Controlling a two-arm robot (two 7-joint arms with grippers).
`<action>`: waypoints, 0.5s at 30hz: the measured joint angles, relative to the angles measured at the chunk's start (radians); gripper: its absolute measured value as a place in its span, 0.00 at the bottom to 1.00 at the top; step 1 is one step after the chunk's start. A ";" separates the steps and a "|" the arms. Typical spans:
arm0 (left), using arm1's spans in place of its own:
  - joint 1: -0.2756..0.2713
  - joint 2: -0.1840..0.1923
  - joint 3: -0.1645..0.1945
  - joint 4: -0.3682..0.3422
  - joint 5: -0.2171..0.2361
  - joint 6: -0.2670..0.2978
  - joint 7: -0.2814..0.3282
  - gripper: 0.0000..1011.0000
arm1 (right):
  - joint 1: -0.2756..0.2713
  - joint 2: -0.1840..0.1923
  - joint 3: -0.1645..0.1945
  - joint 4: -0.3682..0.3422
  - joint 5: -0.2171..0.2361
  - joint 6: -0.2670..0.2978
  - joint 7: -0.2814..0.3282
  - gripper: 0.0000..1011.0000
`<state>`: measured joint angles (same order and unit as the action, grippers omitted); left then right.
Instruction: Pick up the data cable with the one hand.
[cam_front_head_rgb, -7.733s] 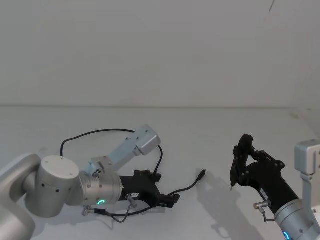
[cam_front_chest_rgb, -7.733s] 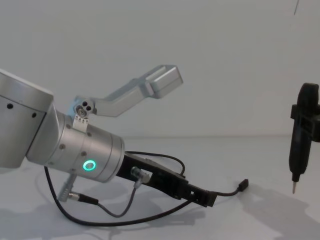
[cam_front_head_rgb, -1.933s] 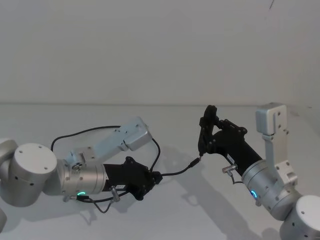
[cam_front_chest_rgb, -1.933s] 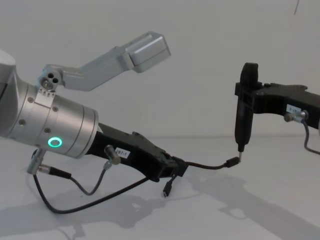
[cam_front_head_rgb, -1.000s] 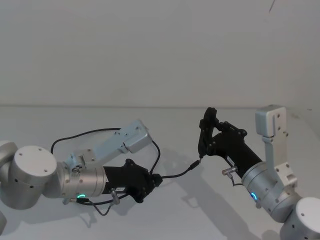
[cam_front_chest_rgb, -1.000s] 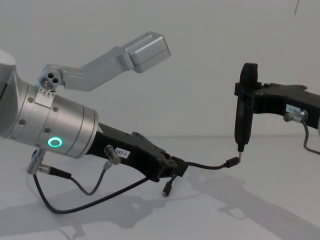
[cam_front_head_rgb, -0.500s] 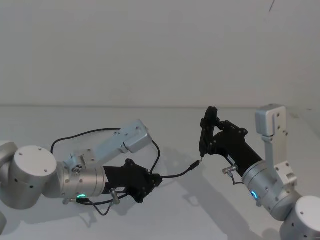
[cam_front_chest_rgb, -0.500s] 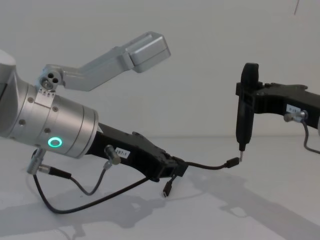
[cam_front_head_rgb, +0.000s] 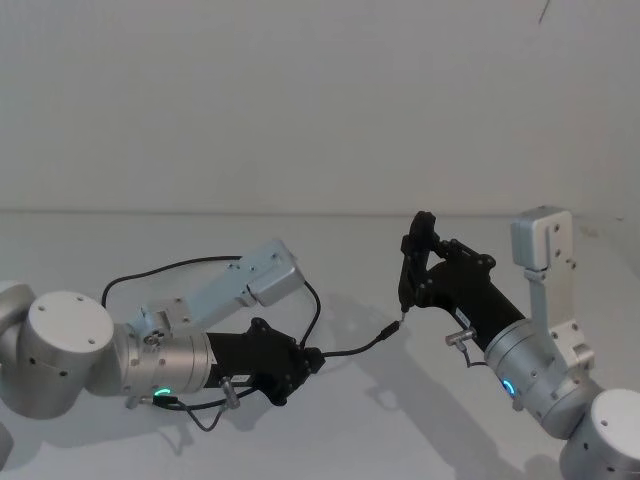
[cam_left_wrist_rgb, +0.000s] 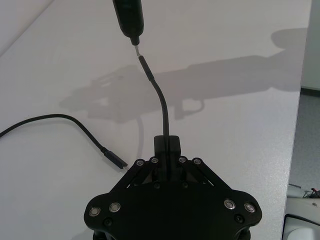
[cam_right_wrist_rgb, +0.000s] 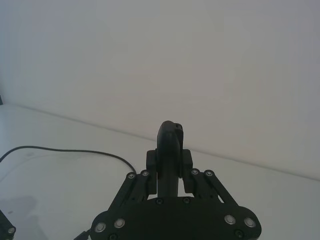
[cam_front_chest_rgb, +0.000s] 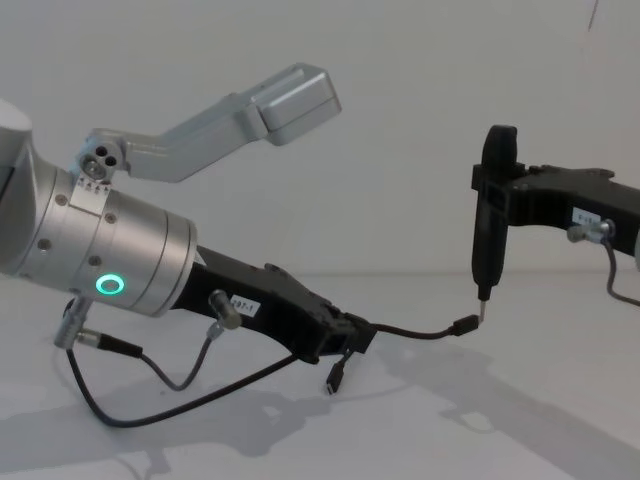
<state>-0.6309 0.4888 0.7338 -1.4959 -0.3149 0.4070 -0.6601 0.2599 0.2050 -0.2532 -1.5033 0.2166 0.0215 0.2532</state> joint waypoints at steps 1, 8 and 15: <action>0.000 0.000 0.000 0.000 0.000 0.000 0.000 0.04 | 0.000 0.000 0.000 0.000 0.001 0.001 0.000 0.28; 0.000 0.000 0.000 0.000 0.000 0.000 0.000 0.04 | 0.002 0.002 -0.002 0.000 0.004 0.002 0.001 0.28; 0.000 0.000 0.000 0.000 0.000 0.000 0.000 0.04 | 0.000 0.003 -0.004 -0.001 0.003 0.006 0.001 0.28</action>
<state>-0.6309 0.4889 0.7338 -1.4958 -0.3149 0.4070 -0.6601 0.2597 0.2080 -0.2568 -1.5045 0.2199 0.0273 0.2540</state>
